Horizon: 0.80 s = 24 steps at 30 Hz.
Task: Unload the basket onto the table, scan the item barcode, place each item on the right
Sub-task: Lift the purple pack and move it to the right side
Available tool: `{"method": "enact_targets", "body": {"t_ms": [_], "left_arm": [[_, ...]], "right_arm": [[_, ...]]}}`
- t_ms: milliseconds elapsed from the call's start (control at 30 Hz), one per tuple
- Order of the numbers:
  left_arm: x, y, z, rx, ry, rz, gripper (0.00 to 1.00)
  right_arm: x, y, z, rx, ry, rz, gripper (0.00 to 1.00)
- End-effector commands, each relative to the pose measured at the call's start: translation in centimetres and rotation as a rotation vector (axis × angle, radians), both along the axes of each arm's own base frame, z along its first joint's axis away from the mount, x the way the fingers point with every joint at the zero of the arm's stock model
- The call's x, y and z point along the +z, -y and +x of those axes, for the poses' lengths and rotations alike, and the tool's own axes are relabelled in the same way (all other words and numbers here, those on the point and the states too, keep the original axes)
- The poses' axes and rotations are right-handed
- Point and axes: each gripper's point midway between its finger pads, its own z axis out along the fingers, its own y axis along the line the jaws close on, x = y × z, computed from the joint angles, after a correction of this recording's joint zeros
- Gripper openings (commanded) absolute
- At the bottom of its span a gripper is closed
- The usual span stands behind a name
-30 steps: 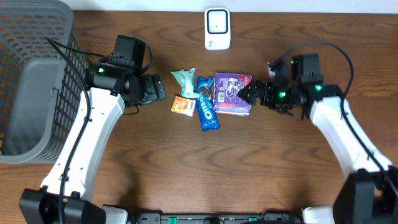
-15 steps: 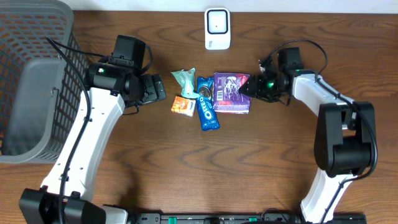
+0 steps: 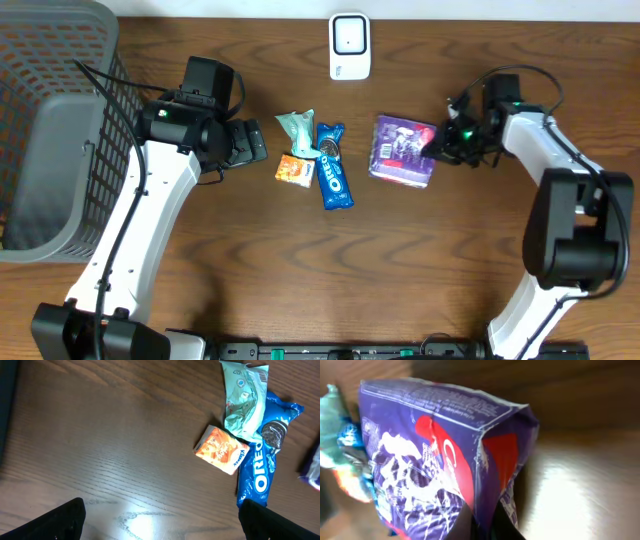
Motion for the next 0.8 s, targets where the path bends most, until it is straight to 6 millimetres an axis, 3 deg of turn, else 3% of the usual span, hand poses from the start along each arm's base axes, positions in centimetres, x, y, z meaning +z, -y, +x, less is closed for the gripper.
{"method": "enact_targets", "body": {"t_ms": [0, 67, 200, 367, 467, 533, 667, 700, 733, 767], "left_arm": [[-0.3, -0.4, -0.1, -0.009, -0.009, 0.019, 0.98], [-0.3, -0.4, -0.1, -0.009, -0.009, 0.019, 0.98], [-0.3, -0.4, -0.1, -0.009, -0.008, 0.019, 0.98], [-0.3, -0.4, -0.1, -0.009, -0.008, 0.019, 0.98], [-0.3, -0.4, -0.1, -0.009, -0.009, 0.019, 0.98], [-0.3, -0.4, -0.1, -0.009, -0.009, 0.019, 0.98], [-0.3, -0.4, -0.1, -0.009, -0.008, 0.019, 0.98], [-0.3, -0.4, -0.1, -0.009, -0.008, 0.019, 0.98], [-0.3, -0.4, -0.1, -0.009, -0.009, 0.019, 0.98], [-0.3, -0.4, -0.1, -0.009, -0.009, 0.019, 0.98]], "right_arm": [[6.5, 3.6, 1.7, -0.039, 0.185, -0.269, 0.01], [10.2, 6.8, 1.0, -0.107, 0.256, -0.498, 0.01], [13.7, 11.0, -0.7, -0.248, 0.276, -0.812, 0.01], [14.5, 14.9, -2.5, -0.442, 0.217, -1.142, 0.01], [13.0, 15.5, -2.0, -0.442, 0.181, -1.256, 0.01], [10.8, 15.2, -1.5, -0.393, 0.138, -1.303, 0.01], [5.6, 12.4, -0.7, -0.262, 0.073, -1.278, 0.04], [4.4, 11.1, -0.5, -0.224, 0.073, -1.258, 0.13], [3.7, 10.0, -0.3, -0.196, 0.078, -1.24, 0.27], [2.8, 7.6, 0.1, -0.143, 0.097, -1.181, 0.37]]}}
